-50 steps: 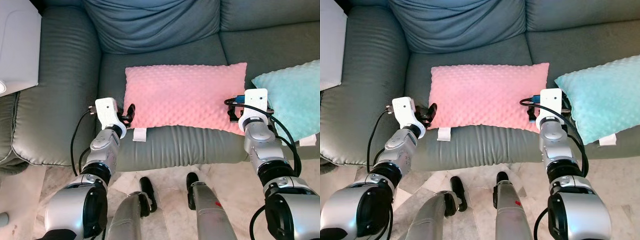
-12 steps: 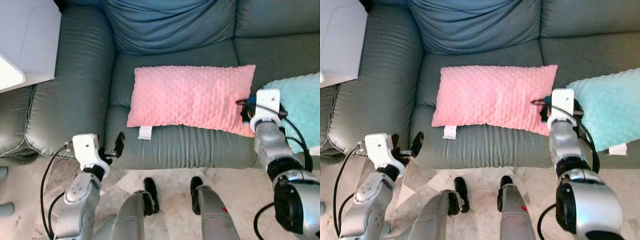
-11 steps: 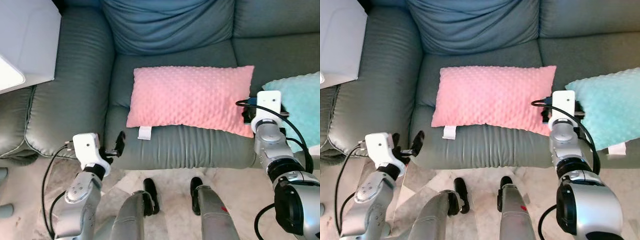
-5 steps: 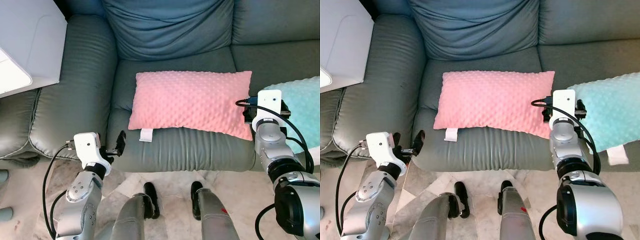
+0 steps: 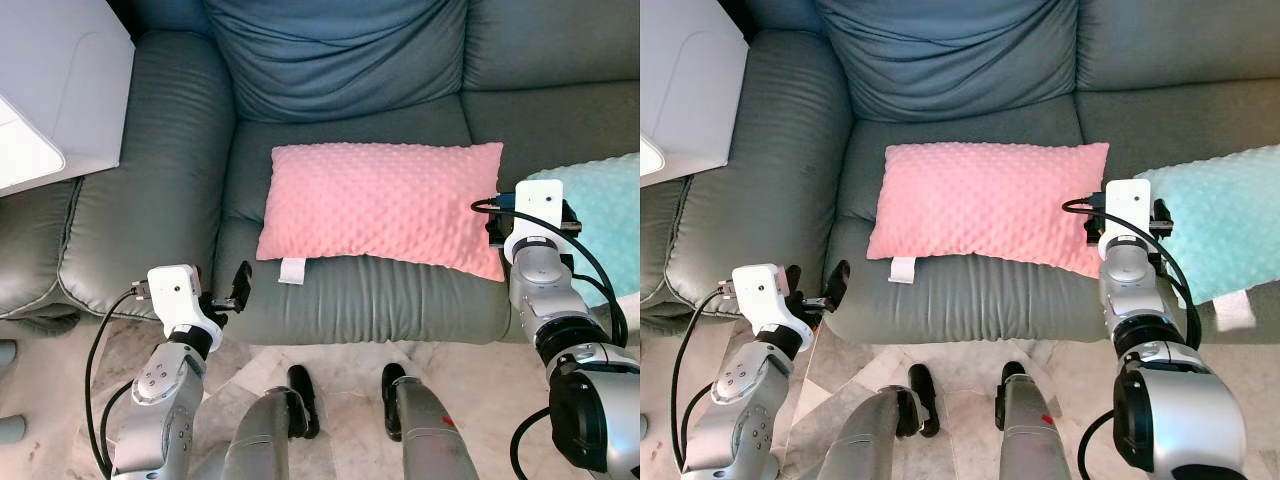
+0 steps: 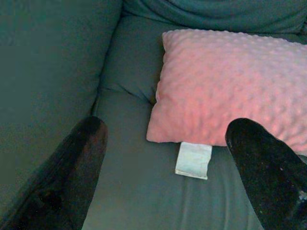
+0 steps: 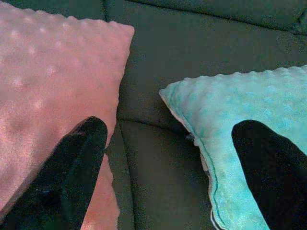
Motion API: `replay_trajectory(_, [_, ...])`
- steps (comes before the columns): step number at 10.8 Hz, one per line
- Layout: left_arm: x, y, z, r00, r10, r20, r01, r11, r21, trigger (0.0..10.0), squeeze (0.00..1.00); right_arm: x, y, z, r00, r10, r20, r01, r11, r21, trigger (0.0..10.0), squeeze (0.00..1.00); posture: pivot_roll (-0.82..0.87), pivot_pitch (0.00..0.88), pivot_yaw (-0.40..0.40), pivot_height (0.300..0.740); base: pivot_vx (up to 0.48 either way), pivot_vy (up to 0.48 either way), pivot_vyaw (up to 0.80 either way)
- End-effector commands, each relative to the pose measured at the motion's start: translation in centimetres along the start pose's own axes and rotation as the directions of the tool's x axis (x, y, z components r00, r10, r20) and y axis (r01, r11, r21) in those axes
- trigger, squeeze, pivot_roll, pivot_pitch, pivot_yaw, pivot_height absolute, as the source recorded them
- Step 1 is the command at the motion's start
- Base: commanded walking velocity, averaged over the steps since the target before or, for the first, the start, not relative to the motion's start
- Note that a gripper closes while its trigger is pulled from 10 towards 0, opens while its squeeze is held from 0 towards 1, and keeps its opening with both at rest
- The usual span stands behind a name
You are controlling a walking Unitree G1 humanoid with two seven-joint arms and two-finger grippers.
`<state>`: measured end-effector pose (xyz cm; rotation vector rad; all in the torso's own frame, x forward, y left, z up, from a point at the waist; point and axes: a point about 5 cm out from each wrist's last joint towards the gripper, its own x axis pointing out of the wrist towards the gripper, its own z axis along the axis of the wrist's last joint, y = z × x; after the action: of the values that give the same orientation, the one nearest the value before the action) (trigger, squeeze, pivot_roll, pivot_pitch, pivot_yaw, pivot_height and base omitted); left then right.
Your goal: Move the pillow to the sofa
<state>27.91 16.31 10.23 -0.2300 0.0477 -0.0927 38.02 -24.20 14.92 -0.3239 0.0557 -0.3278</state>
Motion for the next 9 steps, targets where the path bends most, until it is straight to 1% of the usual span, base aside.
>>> replay_trajectory(1, [-0.6,3.0,-0.9,0.990,0.140,-0.001,-0.140,0.990,0.023,10.0,0.00,-2.7,5.6,-0.7,0.971,0.227,0.082,-0.227,0.974,-0.005,10.0,0.00,-0.22,0.045,0.143,0.740,0.000,0.000,0.00])
replay_trajectory(2, [-0.3,3.8,-0.8,0.983,0.184,0.018,-0.184,0.982,0.040,10.0,0.00,-4.0,7.3,-0.8,0.947,0.298,0.116,-0.302,0.953,0.019,10.0,0.00,-0.23,0.043,0.145,0.740,0.000,0.000,0.00])
replay_trajectory(3, [-0.1,3.7,-0.8,0.984,0.177,0.017,-0.178,0.983,0.040,10.0,0.00,-3.7,6.8,-1.0,0.955,0.277,0.102,-0.280,0.960,0.022,10.0,0.00,-0.23,0.042,0.149,0.740,0.000,0.000,0.00])
replay_trajectory(4, [0.1,3.4,-0.8,0.986,0.165,0.012,-0.166,0.985,0.043,10.0,0.00,-3.3,5.8,-1.3,0.966,0.246,0.083,-0.248,0.969,0.014,10.0,0.00,-0.23,0.040,0.151,0.740,0.000,0.000,0.00])
replay_trajectory(5, [0.1,3.4,-0.8,0.986,0.165,0.012,-0.165,0.985,0.044,10.0,0.00,-3.4,5.5,-1.5,0.967,0.240,0.079,-0.242,0.970,0.013,10.0,0.00,-0.23,0.038,0.151,0.740,0.000,0.000,0.00])
replay_trajectory(6, [0.1,3.7,-0.9,0.986,0.163,0.023,-0.164,0.985,0.053,10.0,0.00,-4.3,4.7,-1.5,0.963,0.253,0.088,-0.254,0.967,0.001,10.0,0.00,-0.24,0.035,0.155,0.740,0.000,0.000,0.00])
replay_trajectory(7, [-0.1,3.8,-1.0,0.987,0.159,0.020,-0.160,0.985,0.063,10.0,0.00,-4.8,4.6,-1.6,0.959,0.268,0.093,-0.268,0.963,-0.015,10.0,0.00,-0.25,0.032,0.157,0.740,0.000,0.000,0.00])
replay_trajectory(8, [-1.0,4.1,-1.7,0.990,0.141,-0.009,-0.140,0.986,0.090,10.0,0.00,-6.1,4.3,-1.5,0.946,0.303,0.112,-0.303,0.953,-0.019,10.0,0.00,-0.25,0.021,0.156,0.740,0.000,0.000,0.00])
replay_trajectory(9, [-1.5,4.2,-2.1,0.990,0.140,-0.022,-0.138,0.986,0.098,10.0,0.00,-6.6,4.2,-1.8,0.944,0.309,0.113,-0.309,0.951,-0.019,10.0,0.00,-0.25,0.013,0.151,0.740,0.000,0.000,0.00])
